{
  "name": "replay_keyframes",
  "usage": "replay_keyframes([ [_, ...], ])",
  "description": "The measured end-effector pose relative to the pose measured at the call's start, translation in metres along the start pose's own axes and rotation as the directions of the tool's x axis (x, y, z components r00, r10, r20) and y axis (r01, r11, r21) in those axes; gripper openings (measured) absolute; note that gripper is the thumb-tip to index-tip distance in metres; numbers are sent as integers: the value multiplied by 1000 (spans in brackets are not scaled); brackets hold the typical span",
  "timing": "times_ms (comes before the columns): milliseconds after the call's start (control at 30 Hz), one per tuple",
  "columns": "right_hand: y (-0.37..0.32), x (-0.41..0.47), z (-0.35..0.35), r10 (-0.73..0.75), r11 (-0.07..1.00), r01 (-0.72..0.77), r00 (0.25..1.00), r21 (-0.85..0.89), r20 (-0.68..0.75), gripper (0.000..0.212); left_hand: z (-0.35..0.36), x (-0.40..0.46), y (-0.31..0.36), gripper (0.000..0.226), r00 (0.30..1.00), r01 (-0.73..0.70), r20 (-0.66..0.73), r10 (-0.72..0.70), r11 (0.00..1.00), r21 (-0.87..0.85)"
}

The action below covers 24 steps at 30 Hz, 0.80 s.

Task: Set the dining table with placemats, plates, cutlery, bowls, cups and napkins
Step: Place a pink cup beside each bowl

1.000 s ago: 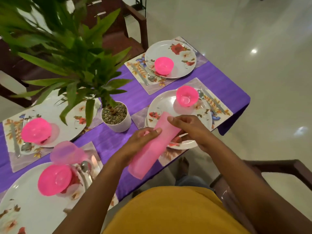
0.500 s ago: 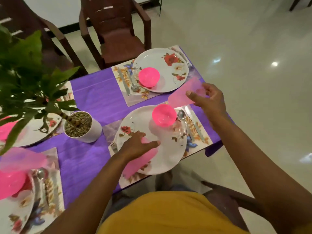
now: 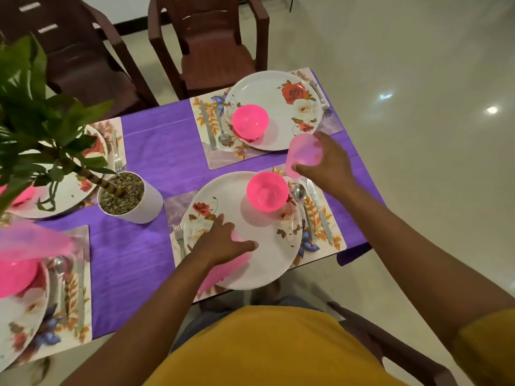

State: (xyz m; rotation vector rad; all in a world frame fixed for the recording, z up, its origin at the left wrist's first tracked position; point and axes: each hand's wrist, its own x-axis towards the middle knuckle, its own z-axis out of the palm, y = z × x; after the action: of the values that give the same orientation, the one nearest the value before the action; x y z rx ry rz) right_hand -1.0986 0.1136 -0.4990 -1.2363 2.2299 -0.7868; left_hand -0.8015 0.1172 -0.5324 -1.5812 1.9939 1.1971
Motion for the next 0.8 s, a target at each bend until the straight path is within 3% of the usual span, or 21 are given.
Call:
replay_keyframes([
  [433, 5, 1, 12, -57, 995, 67, 991, -79, 125, 98, 3, 3, -8, 91, 999, 12, -39, -15, 997, -73],
  [800, 6, -1, 12, -19, 995, 32, 992, -98, 125, 100, -5, 8, -15, 85, 1000, 17, 8, -16, 978, -207],
])
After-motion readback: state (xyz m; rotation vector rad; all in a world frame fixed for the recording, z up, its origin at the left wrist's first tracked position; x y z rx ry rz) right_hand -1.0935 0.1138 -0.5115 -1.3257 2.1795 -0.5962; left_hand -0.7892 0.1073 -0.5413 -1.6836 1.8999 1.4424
